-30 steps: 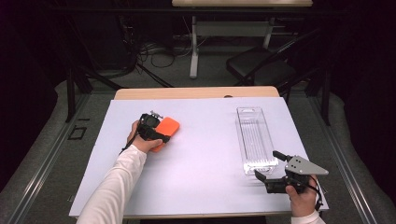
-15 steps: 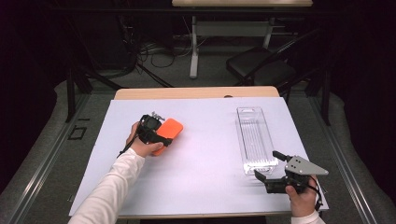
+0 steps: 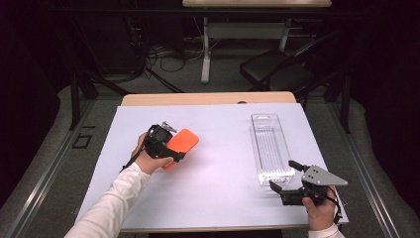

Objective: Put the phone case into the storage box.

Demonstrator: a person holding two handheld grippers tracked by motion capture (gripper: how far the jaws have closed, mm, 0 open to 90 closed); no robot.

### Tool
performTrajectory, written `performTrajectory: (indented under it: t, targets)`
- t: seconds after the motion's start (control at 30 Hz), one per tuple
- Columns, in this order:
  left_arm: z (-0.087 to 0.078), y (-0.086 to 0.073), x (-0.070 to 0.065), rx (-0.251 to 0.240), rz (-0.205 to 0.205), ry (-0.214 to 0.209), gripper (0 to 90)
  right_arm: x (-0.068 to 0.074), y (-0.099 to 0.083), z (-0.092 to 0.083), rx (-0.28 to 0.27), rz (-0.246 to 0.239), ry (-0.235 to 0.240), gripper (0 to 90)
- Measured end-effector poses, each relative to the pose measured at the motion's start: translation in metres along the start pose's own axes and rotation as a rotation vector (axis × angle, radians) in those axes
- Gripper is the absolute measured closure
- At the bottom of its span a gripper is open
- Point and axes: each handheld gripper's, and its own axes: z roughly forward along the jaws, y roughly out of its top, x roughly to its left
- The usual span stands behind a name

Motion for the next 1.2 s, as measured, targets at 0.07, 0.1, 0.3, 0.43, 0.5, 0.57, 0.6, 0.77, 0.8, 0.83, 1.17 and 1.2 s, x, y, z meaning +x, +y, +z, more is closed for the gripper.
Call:
performTrajectory:
  t: [0.07, 0.1, 0.3, 0.43, 0.5, 0.57, 0.6, 0.77, 0.8, 0.83, 1.17, 1.2]
  targets:
    - [-0.004, 0.001, -0.005, 0.008, 0.015, -0.006, 16.4, 0.000, 0.000, 0.000, 0.000, 0.000, 0.001, 4.3]
    - [-0.007, 0.003, -0.011, 0.005, 0.026, -0.013, 16.4, 0.000, 0.000, 0.000, 0.001, 0.002, 0.001, 4.3]
    - [-0.016, 0.006, -0.025, 0.008, 0.063, -0.033, 16.4, 0.001, 0.000, 0.001, 0.004, -0.001, 0.002, 4.3]
    - [-0.022, 0.009, -0.034, 0.003, 0.074, -0.048, 16.4, 0.001, 0.000, 0.000, 0.004, 0.002, 0.002, 4.3]
    - [-0.025, 0.010, -0.038, 0.006, 0.079, -0.061, 16.3, 0.001, 0.000, 0.000, 0.006, 0.000, 0.003, 4.3]
    - [-0.027, 0.011, -0.043, 0.004, 0.087, -0.057, 16.3, 0.001, 0.000, 0.001, 0.006, 0.001, 0.006, 4.3]
    - [-0.028, 0.011, -0.044, 0.010, 0.093, -0.060, 16.3, 0.001, 0.000, 0.001, 0.009, -0.002, 0.008, 4.3]
    - [-0.032, 0.013, -0.055, 0.013, 0.110, -0.076, 16.4, 0.002, 0.000, 0.001, 0.011, -0.004, 0.010, 4.3]
    - [-0.033, 0.013, -0.057, 0.015, 0.111, -0.082, 16.4, 0.002, 0.000, 0.001, 0.013, -0.004, 0.011, 4.4]
    - [-0.033, 0.013, -0.058, 0.015, 0.115, -0.082, 16.3, 0.002, 0.000, 0.002, 0.011, -0.005, 0.012, 4.3]
    - [-0.036, 0.015, -0.076, 0.022, 0.149, -0.115, 16.3, 0.002, 0.001, 0.001, 0.012, -0.007, 0.014, 4.4]
    - [-0.037, 0.015, -0.078, 0.021, 0.152, -0.117, 16.3, 0.002, 0.000, 0.001, 0.010, -0.006, 0.014, 4.4]
